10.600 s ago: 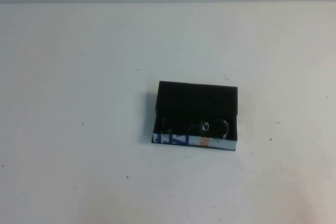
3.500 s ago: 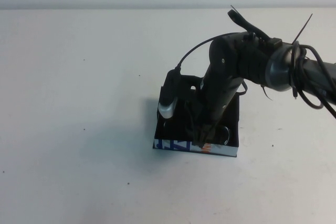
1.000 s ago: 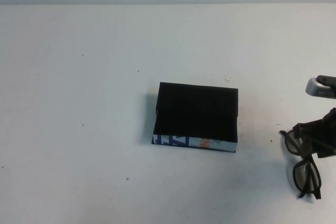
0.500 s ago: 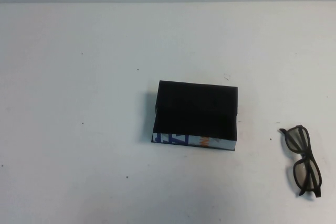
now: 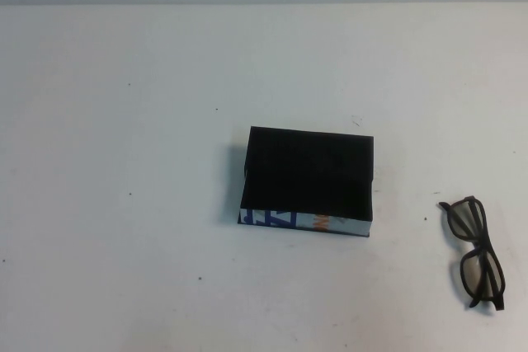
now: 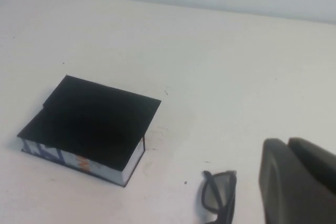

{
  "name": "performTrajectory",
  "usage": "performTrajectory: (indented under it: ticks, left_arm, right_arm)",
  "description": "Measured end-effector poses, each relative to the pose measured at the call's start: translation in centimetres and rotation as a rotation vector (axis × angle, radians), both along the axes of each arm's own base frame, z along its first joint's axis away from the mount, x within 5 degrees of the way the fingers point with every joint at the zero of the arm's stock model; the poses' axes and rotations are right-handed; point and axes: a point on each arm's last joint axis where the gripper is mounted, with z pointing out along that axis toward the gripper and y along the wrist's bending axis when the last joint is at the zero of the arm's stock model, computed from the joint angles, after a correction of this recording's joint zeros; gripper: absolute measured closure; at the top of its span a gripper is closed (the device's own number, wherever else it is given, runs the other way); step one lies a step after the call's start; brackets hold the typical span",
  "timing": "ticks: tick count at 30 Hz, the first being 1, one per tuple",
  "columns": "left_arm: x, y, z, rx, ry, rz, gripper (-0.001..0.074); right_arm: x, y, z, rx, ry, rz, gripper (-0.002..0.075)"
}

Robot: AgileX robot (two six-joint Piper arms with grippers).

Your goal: Take glasses out of glasses case

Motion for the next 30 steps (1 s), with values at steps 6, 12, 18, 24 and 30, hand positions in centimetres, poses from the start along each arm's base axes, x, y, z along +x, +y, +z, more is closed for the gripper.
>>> performTrajectory:
  ticks: [6, 12, 18, 24, 30]
  left_arm:
    - [0.0, 0.0, 0.0, 0.000, 0.000, 0.000, 0.0740]
    - [0.0, 0.0, 0.0, 0.000, 0.000, 0.000, 0.0740]
    - [0.0, 0.0, 0.0, 0.000, 0.000, 0.000, 0.0740]
    - [0.0, 0.0, 0.0, 0.000, 0.000, 0.000, 0.0739]
    - [0.0, 0.0, 0.0, 0.000, 0.000, 0.000, 0.0739]
  right_arm:
    - [-0.6, 0.2, -2.2, 0.026, 0.052, 0.014, 0.0743]
    - [-0.3, 0.3, -4.6, 0.042, 0.123, 0.016, 0.0743]
    - [0.7, -0.1, -5.8, 0.037, -0.004, -0.039, 0.0743]
    - [0.6, -1.0, -8.0, -0.005, -0.181, -0.111, 0.0743]
    - [-1.3, -1.3, -12.7, -0.018, -0.215, -0.121, 0.0743]
